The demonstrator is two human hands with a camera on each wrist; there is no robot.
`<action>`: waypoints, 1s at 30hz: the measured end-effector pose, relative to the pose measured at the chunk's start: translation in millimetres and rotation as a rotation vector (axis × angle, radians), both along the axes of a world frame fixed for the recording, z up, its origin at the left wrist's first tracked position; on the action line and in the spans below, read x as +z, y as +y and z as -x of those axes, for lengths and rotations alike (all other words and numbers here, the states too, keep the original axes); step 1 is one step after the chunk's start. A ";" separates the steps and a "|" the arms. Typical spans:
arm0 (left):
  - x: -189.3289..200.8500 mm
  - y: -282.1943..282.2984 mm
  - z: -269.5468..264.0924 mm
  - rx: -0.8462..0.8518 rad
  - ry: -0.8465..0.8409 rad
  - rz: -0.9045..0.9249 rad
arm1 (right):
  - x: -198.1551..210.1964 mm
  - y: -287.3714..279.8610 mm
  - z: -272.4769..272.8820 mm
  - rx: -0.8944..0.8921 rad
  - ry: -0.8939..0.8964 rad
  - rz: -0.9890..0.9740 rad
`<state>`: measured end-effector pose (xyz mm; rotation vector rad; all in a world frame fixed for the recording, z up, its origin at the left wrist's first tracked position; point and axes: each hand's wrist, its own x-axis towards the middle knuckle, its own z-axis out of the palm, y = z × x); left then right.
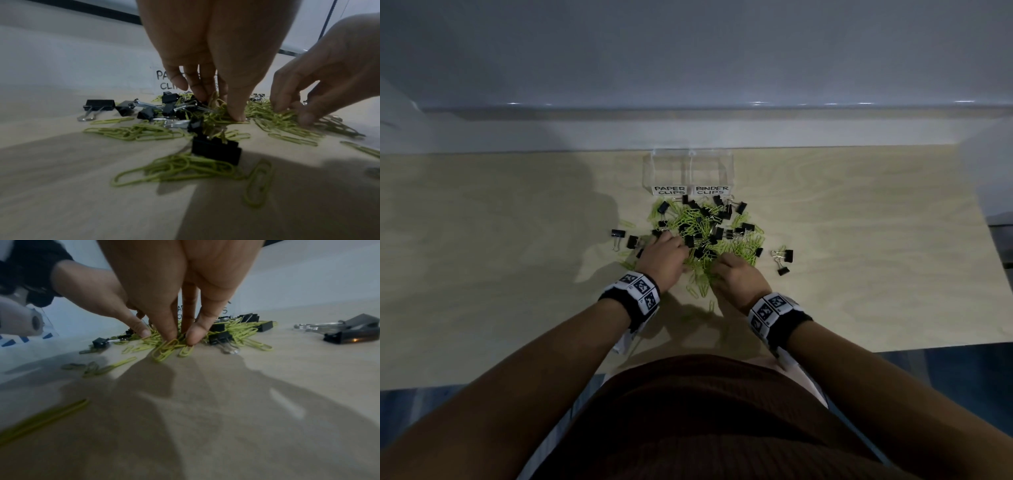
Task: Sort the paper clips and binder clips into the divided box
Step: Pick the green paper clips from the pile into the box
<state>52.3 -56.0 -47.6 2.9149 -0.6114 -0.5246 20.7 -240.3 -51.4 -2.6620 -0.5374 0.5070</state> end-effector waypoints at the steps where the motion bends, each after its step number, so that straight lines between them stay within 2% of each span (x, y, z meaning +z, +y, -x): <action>1: 0.2 1.2 -0.5 -0.010 0.002 0.006 | -0.5 -0.6 0.0 0.014 -0.013 0.002; 6: 2.2 5.9 -2.0 0.006 0.045 0.106 | 3.7 -6.0 -7.2 0.048 0.013 -0.002; 8: 5.2 9.5 -1.1 0.114 0.071 0.243 | 6.4 -9.8 -9.6 -0.045 0.069 -0.104; 12: 18.2 18.4 -5.2 0.346 0.214 0.581 | 18.2 -17.4 -15.1 -0.362 0.272 -0.309; 13: 22.2 20.8 -9.2 0.378 0.225 0.626 | 20.3 -18.6 -15.7 -0.377 0.290 -0.322; 15: 29.6 26.2 -22.4 0.437 0.190 0.683 | 24.6 -18.0 -17.4 -0.277 0.253 -0.286; 18: 41.6 30.5 -55.6 0.525 0.082 0.716 | 27.7 -6.5 -12.2 -0.004 0.188 -0.116; 20: 48.6 29.3 -84.9 0.568 0.010 0.724 | 28.7 3.4 -7.6 0.099 0.134 -0.039; 25: 54.1 20.8 -139.7 0.572 -0.040 0.681 | 25.0 19.2 -3.6 0.045 0.163 0.156; 28: 50.8 18.2 -146.6 0.472 0.008 0.573 | 18.1 21.8 -4.3 0.034 0.151 0.139; 30: 50.0 17.5 -140.7 0.406 -0.021 0.507 | 13.7 18.7 -6.7 0.008 0.129 0.101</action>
